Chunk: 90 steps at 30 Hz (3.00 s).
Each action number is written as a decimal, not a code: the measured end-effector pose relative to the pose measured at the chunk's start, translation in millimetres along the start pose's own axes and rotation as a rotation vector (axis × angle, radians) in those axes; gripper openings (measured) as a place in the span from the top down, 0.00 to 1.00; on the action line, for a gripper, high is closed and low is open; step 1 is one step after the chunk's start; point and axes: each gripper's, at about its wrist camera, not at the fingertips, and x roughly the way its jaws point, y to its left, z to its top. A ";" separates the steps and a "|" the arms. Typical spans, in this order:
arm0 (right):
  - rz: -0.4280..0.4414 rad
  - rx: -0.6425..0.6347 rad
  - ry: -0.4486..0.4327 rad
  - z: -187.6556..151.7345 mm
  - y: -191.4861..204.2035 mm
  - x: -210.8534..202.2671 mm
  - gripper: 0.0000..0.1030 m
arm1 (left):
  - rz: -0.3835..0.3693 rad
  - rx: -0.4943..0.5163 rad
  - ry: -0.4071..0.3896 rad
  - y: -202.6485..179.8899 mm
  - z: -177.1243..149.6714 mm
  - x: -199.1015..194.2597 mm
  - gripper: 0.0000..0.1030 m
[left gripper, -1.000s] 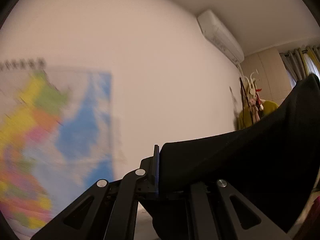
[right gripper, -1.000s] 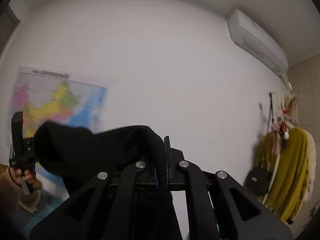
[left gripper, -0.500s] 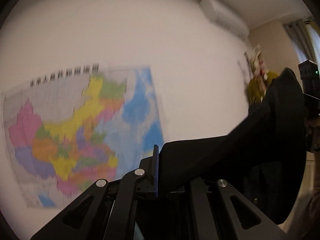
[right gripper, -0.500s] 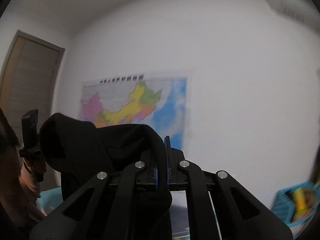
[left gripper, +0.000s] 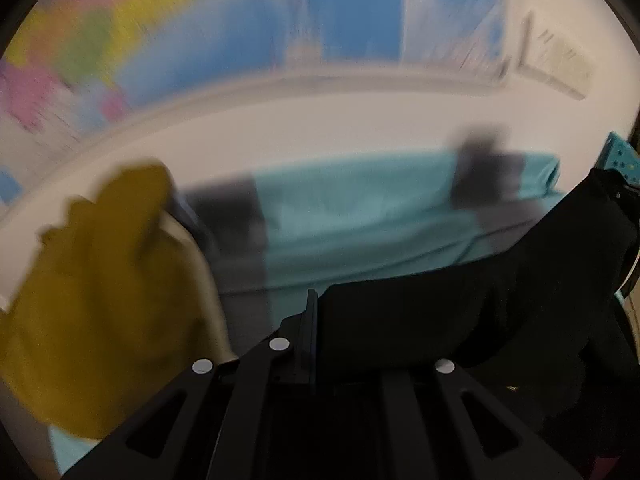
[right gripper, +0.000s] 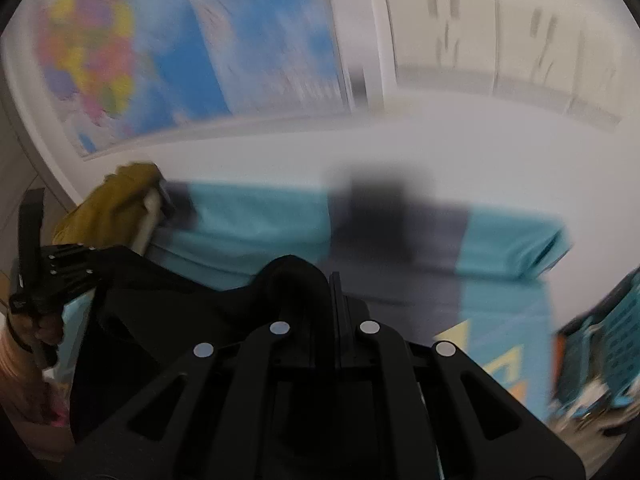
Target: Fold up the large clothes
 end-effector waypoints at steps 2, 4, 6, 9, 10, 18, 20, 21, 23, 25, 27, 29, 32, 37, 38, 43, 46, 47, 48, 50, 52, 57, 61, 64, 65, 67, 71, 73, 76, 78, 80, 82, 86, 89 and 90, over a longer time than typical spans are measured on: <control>-0.013 0.054 0.018 -0.1 -15.4 14.9 0.95 | -0.002 -0.023 0.037 7.2 6.8 23.7 0.96; 0.000 0.121 0.035 9.5 -32.6 28.7 0.92 | -0.048 -0.050 0.072 15.2 14.4 34.9 0.95; 0.006 0.203 0.060 12.0 -51.1 44.6 0.90 | -0.069 -0.084 0.121 22.8 22.7 48.4 0.94; -0.048 0.277 0.102 12.3 -73.1 69.7 0.75 | -0.077 -0.114 0.192 30.1 33.6 72.6 0.88; -0.058 0.323 0.116 11.1 -81.3 78.3 0.65 | -0.082 -0.120 0.217 32.1 36.9 80.6 0.84; -0.046 0.227 0.028 -12.5 -63.5 27.6 0.44 | -0.096 0.027 0.015 25.1 33.2 38.3 0.50; -0.014 0.168 0.021 -23.5 -51.2 2.7 0.29 | -0.113 0.089 -0.010 16.3 22.7 24.1 0.50; 0.004 0.124 0.017 -33.3 -42.1 -13.7 0.28 | -0.132 0.109 -0.017 14.3 17.2 20.1 0.50; 0.018 0.059 0.016 -53.5 -34.9 -42.2 0.26 | -0.165 0.145 -0.037 13.2 4.6 6.1 0.47; 0.035 0.024 0.048 -85.6 -29.8 -68.0 0.25 | -0.172 0.178 -0.061 11.8 -15.2 -8.6 0.43; 0.042 0.018 0.082 -121.8 -25.4 -86.4 0.25 | -0.167 0.201 -0.079 14.5 -34.8 -20.2 0.42; 0.056 0.012 0.117 -150.2 -21.9 -96.0 0.24 | -0.151 0.213 -0.092 18.6 -52.0 -20.6 0.38; 0.075 -0.010 0.166 -196.9 -10.4 -118.0 0.19 | -0.139 0.203 -0.089 24.2 -76.1 -31.3 0.38; 0.051 -0.065 0.240 -249.1 7.9 -119.4 0.55 | -0.155 0.170 -0.079 27.1 -106.4 -37.0 0.37; 0.026 -0.078 0.239 -251.3 8.0 -118.9 0.77 | -0.151 0.170 -0.075 27.7 -109.1 -37.3 0.37; -0.035 0.043 -0.019 -210.6 -28.7 -175.0 0.96 | -0.131 0.152 -0.075 35.4 -117.9 -45.7 0.37; -0.124 0.141 -0.193 -174.9 -64.5 -221.3 0.96 | -0.112 0.151 -0.097 43.9 -121.5 -59.8 0.37; -0.143 0.164 -0.209 -169.9 -73.6 -226.0 0.96 | -0.108 0.152 -0.103 46.4 -123.6 -64.1 0.37; -0.188 0.190 -0.216 -162.8 -87.2 -227.8 0.96 | -0.105 0.153 -0.108 49.0 -127.0 -68.7 0.37; -0.196 0.247 -0.197 -160.6 -110.0 -217.8 0.96 | -0.108 0.160 -0.111 53.6 -136.0 -74.7 0.36; -0.206 0.268 -0.146 -165.0 -119.7 -196.2 0.96 | -0.116 0.169 -0.099 56.6 -149.0 -77.2 0.37; -0.172 0.351 -0.058 -205.1 -136.6 -153.1 0.90 | -0.238 0.208 -0.060 54.9 -180.8 -84.4 0.31; -0.120 0.402 -0.042 -231.4 -137.4 -138.6 0.49 | -0.405 0.205 -0.052 52.7 -204.4 -92.9 0.21; -0.087 0.412 -0.074 -243.2 -135.4 -143.1 0.47 | -0.406 0.229 -0.029 44.8 -222.7 -92.5 0.19; -0.075 0.421 -0.087 -246.4 -134.5 -144.6 0.45 | -0.393 0.239 -0.014 41.5 -227.1 -89.4 0.20; -0.054 0.428 -0.105 -249.9 -132.1 -148.5 0.45 | -0.375 0.250 0.037 35.0 -235.2 -78.5 0.37; -0.037 0.426 -0.109 -248.7 -127.9 -146.8 0.44 | -0.397 0.176 0.015 51.4 -230.6 -88.2 0.97; -0.033 0.411 -0.113 -247.3 -125.4 -147.3 0.44 | -0.398 0.105 -0.014 68.6 -220.5 -100.9 0.97; -0.031 0.401 -0.126 -244.8 -123.5 -149.4 0.44 | -0.324 0.039 -0.123 98.3 -199.0 -139.4 0.97; -0.037 0.402 -0.133 -244.4 -125.1 -151.2 0.44 | -0.241 0.002 -0.181 118.3 -185.2 -158.0 0.97; -0.043 0.401 -0.134 -245.3 -127.2 -151.6 0.44 | -0.132 -0.027 -0.200 136.9 -173.7 -163.7 0.96; -0.052 0.408 -0.137 -246.3 -130.2 -153.2 0.40 | 0.094 -0.058 -0.146 152.1 -163.0 -148.3 0.95; -0.055 0.438 -0.152 -253.9 -137.3 -159.7 0.26 | 0.322 -0.055 -0.036 152.1 -161.9 -110.0 0.87; -0.060 0.468 -0.181 -267.1 -146.1 -173.1 0.17 | 0.271 -0.107 -0.101 146.7 -166.6 -114.9 0.68; -0.055 0.486 -0.192 -273.1 -149.3 -177.6 0.15 | 0.248 -0.123 -0.137 147.2 -168.0 -121.0 0.60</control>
